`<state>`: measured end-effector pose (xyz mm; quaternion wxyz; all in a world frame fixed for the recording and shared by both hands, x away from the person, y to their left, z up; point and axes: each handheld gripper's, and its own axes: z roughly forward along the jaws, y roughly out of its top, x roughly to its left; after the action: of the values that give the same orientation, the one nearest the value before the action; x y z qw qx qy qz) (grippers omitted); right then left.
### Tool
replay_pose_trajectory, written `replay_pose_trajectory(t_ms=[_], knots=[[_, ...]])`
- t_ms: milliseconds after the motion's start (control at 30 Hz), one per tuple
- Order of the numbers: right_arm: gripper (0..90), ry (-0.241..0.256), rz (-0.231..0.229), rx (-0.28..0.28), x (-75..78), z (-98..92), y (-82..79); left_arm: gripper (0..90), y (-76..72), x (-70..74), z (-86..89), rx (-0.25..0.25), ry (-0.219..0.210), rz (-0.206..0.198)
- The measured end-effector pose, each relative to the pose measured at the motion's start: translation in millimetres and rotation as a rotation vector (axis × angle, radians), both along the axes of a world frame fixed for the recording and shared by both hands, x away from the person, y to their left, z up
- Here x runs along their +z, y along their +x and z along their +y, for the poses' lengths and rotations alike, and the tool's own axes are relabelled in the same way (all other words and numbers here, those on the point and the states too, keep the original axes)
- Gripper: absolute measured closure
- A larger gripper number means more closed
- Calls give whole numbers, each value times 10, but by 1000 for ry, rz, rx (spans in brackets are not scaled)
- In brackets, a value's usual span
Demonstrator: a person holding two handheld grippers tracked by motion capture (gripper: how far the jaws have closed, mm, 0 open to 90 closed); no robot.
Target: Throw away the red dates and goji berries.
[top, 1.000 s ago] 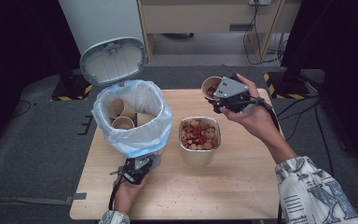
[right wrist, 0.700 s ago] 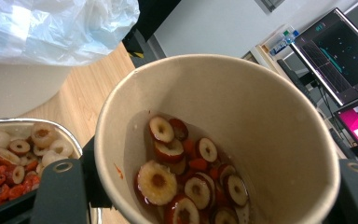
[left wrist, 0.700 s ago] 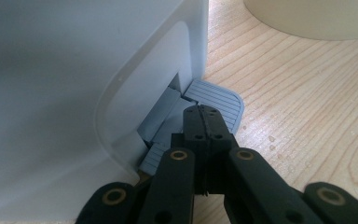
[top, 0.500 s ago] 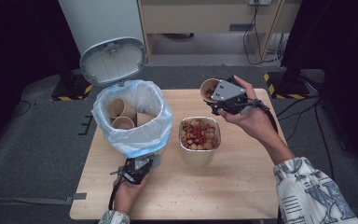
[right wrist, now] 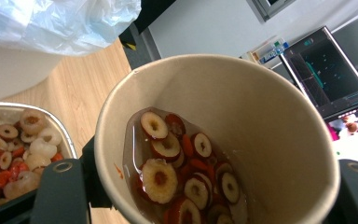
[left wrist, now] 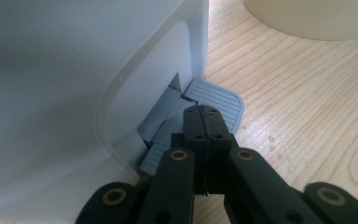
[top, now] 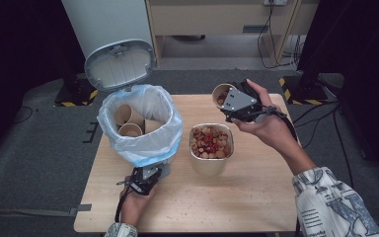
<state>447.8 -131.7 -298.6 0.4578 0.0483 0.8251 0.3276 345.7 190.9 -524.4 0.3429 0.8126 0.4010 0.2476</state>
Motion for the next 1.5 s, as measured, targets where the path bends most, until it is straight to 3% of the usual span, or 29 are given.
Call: replay_pose_trajectory(t_ms=[367, 1033, 1167, 1300, 1400, 1500], knots=[[298, -118, -65, 14, -41, 99, -58, 895, 0, 0, 1, 0, 0, 0], [297, -101, -53, 9, -23, 52, -47, 896, -1, 1, 1, 1, 2, 0], [297, -114, -67, 8, 16, 70, -60, 895, 0, 0, 0, 1, -1, 1], [296, -183, -99, 23, 40, 139, -115, 896, 0, 0, 1, 1, -2, 1], [295, -271, -131, 27, 13, 164, -129, 896, 0, 0, 1, 0, -1, 1], [294, -277, -123, 21, 3, 147, -111, 895, 1, 0, 3, 0, -2, 1]])
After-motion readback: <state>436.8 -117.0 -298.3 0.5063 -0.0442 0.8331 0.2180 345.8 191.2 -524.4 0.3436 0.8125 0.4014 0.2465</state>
